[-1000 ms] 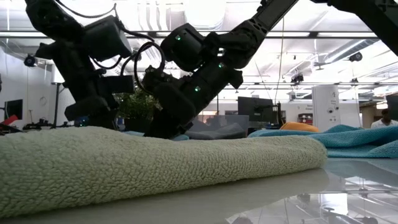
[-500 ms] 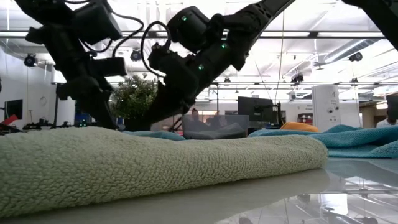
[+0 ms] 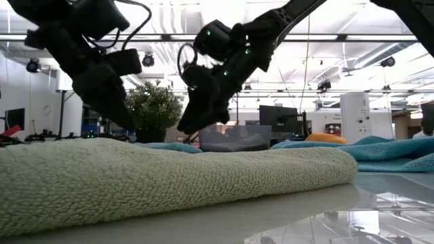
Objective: Fold microfiber towels
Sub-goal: Stack the folded blue towel on top of the folded green towel into the black bin
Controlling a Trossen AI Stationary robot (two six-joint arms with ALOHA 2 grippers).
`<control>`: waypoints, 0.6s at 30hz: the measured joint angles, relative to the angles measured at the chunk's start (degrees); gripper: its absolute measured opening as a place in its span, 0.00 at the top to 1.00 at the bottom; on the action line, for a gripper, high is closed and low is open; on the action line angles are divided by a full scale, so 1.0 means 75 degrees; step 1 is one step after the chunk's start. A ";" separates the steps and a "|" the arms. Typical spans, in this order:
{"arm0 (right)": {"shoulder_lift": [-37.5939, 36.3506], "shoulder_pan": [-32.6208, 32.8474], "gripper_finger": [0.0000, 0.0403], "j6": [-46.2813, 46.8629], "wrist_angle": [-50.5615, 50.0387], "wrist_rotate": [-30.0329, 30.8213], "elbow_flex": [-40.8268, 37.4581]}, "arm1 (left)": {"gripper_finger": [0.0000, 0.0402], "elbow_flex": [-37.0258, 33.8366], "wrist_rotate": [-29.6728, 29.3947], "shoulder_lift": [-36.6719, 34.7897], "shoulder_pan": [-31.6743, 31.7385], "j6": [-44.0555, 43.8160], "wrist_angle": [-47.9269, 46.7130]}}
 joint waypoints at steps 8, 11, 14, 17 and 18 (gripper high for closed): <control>0.0084 -0.0215 0.43 0.0481 0.0067 -0.0067 0.0125 | 1.00 -0.0332 -0.0006 0.1437 -0.0020 0.0010 0.1452; 0.0219 -0.0215 0.40 0.0481 0.0142 -0.0065 0.0398 | 1.00 -0.0316 -0.0012 0.1728 -0.0023 0.0008 0.1507; 0.0532 -0.0214 0.38 0.0475 0.0137 -0.0065 0.0773 | 1.00 -0.0316 -0.0012 0.1872 -0.0023 0.0006 0.1504; 0.0938 -0.0213 0.38 0.0512 0.0091 -0.0065 0.1224 | 1.00 -0.0331 0.0002 0.1854 -0.0023 0.0022 0.1494; 0.1044 -0.0218 0.38 0.0562 0.0050 -0.0062 0.1391 | 1.00 -0.0345 0.0021 0.1807 -0.0023 0.0049 0.1463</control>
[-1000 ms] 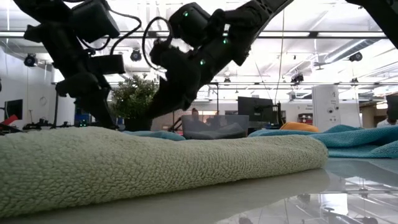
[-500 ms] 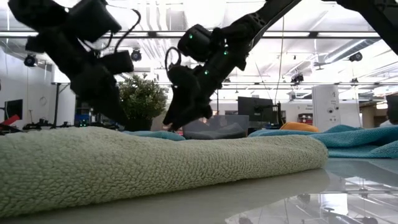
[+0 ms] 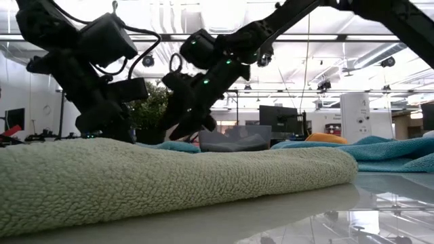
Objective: Fold microfiber towels
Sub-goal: Stack the folded blue towel on top of the folded green towel into the black bin
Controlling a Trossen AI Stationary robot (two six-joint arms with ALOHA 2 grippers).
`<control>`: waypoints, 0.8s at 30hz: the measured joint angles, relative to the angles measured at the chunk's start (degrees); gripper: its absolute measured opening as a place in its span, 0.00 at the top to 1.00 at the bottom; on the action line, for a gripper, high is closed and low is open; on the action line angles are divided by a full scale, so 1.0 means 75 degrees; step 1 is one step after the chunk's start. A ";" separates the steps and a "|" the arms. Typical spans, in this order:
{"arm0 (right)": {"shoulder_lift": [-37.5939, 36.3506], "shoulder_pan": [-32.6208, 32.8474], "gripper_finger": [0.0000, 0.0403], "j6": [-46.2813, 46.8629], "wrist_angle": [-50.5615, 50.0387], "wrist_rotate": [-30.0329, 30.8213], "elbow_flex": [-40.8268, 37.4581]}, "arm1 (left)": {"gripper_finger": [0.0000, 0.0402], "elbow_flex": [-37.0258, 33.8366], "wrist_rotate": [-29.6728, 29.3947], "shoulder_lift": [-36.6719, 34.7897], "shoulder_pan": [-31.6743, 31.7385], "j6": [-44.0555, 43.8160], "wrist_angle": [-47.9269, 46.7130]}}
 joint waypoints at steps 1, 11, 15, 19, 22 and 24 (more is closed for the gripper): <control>0.0120 -0.0011 0.38 0.0032 -0.0085 -0.0003 0.0181 | 1.00 -0.0006 0.0028 -0.0054 0.0000 0.0019 -0.0079; 0.1245 0.0001 0.39 -0.0016 -0.2103 0.0064 0.2077 | 1.00 -0.0047 0.0095 -0.0519 -0.0006 0.0645 -0.0955; 0.1649 0.0070 0.41 -0.0191 -0.2709 0.0002 0.2706 | 1.00 -0.0053 0.0116 -0.0565 -0.0006 0.0804 -0.0955; 0.1900 0.0183 0.42 -0.0314 -0.2869 -0.0599 0.3055 | 1.00 -0.0056 0.0116 -0.0542 -0.0006 0.0765 -0.0906; 0.1906 0.0227 0.43 -0.0340 -0.2842 -0.1182 0.3154 | 1.00 -0.0059 0.0116 -0.0527 -0.0009 0.0750 -0.0871; 0.1898 0.0236 0.44 -0.0344 -0.2807 -0.1354 0.3154 | 1.00 -0.0059 0.0119 -0.0512 -0.0017 0.0743 -0.0843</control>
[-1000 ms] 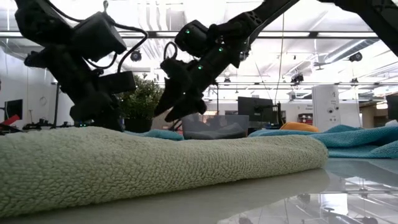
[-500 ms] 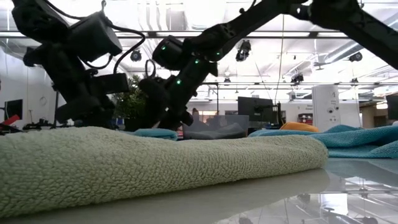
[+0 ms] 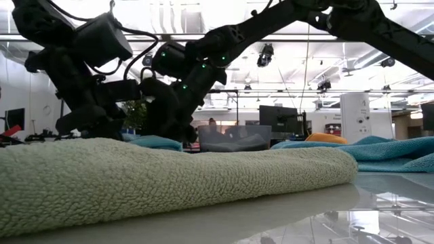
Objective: Fold microfiber towels
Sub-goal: Stack the folded blue towel on top of the folded green towel into the black bin
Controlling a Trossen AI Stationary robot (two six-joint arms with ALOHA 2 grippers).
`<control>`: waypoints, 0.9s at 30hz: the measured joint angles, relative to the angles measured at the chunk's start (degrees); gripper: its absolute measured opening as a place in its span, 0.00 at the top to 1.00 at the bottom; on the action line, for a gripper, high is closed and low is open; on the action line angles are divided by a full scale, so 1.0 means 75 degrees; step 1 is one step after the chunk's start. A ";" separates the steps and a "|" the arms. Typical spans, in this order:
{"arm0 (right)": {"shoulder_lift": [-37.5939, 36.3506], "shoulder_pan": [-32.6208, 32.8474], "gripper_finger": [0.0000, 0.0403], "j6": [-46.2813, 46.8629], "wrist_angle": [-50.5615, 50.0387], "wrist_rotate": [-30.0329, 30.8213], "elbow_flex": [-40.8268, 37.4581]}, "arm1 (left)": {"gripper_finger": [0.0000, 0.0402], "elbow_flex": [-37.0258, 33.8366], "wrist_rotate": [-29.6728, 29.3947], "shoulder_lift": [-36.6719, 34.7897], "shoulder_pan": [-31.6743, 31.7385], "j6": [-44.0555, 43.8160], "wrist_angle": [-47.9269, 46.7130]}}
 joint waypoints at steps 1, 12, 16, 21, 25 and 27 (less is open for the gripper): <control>-0.0005 -0.0002 0.44 0.0000 -0.0007 -0.0020 0.0000 | 1.00 0.0000 0.0017 -0.0006 -0.0003 0.0000 0.0009; -0.0070 -0.0042 0.70 0.0028 -0.0002 -0.0067 0.0050 | 1.00 -0.0003 0.0637 -0.0015 -0.0006 0.0000 0.0294; -0.0070 -0.0065 0.91 -0.0344 -0.0074 -0.0301 0.0050 | 1.00 -0.0003 0.0708 -0.0035 -0.0006 0.0020 0.0382; -0.0177 -0.0089 0.96 -0.0672 -0.0333 -0.0455 0.0079 | 1.00 -0.0003 0.0764 -0.0396 -0.0006 0.0019 0.0232; -0.0498 -0.0139 0.96 -0.1178 -0.0755 -0.0446 0.0154 | 1.00 -0.0003 0.0769 -0.1072 -0.0012 0.0009 -0.0110; -0.0685 -0.0165 0.97 -0.1521 -0.1051 -0.0447 0.0154 | 1.00 0.0002 0.0769 -0.1526 -0.0012 0.0010 -0.0370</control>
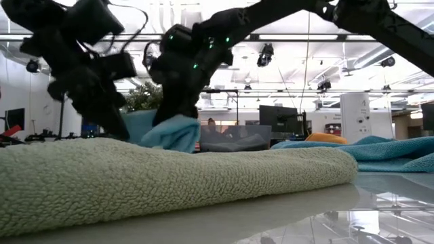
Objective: Fold microfiber towels
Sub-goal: Stack the folded blue towel on top of the folded green towel into the black bin
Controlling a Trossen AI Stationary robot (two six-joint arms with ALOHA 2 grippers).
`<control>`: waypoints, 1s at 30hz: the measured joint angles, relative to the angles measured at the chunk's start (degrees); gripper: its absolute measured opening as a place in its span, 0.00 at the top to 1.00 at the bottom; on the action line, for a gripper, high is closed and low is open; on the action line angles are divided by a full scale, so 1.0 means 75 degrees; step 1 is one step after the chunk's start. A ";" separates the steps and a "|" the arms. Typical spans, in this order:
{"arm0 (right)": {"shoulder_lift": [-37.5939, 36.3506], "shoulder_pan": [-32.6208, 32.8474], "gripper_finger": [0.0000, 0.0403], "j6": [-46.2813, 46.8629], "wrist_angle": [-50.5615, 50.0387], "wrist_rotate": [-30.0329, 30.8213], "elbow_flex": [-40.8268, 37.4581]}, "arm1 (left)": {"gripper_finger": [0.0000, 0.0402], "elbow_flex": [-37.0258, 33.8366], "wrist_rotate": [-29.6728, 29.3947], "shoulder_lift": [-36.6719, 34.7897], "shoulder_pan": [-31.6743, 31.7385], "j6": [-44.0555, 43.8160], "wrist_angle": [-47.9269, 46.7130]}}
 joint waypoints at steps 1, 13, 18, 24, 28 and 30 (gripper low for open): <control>-0.0096 -0.0021 0.97 -0.0173 -0.0187 0.0002 0.0000 | 1.00 0.0025 -0.0003 -0.0217 0.0000 0.0002 -0.0118; -0.1344 -0.1024 0.97 -0.2833 -0.3399 -0.0002 0.0560 | 1.00 0.0042 -0.0300 -0.2776 -0.0010 0.0541 -0.0497; -0.1401 -0.1860 0.97 -0.3770 -0.4617 -0.0077 0.1335 | 1.00 0.0042 -0.0547 -0.3164 -0.0012 0.0997 -0.0408; -0.1338 -0.3014 0.97 -0.4829 -0.5348 -0.1004 0.1898 | 1.00 0.0039 -0.1119 -0.3285 -0.0009 0.1252 -0.0411; -0.1332 -0.3685 0.97 -0.5528 -0.5245 -0.1206 0.1899 | 1.00 0.0039 -0.1554 -0.3203 -0.0006 0.1678 -0.0163; -0.1261 -0.3928 0.97 -0.5795 -0.5025 -0.1236 0.1871 | 1.00 0.0039 -0.1766 -0.3124 0.0011 0.1885 0.0028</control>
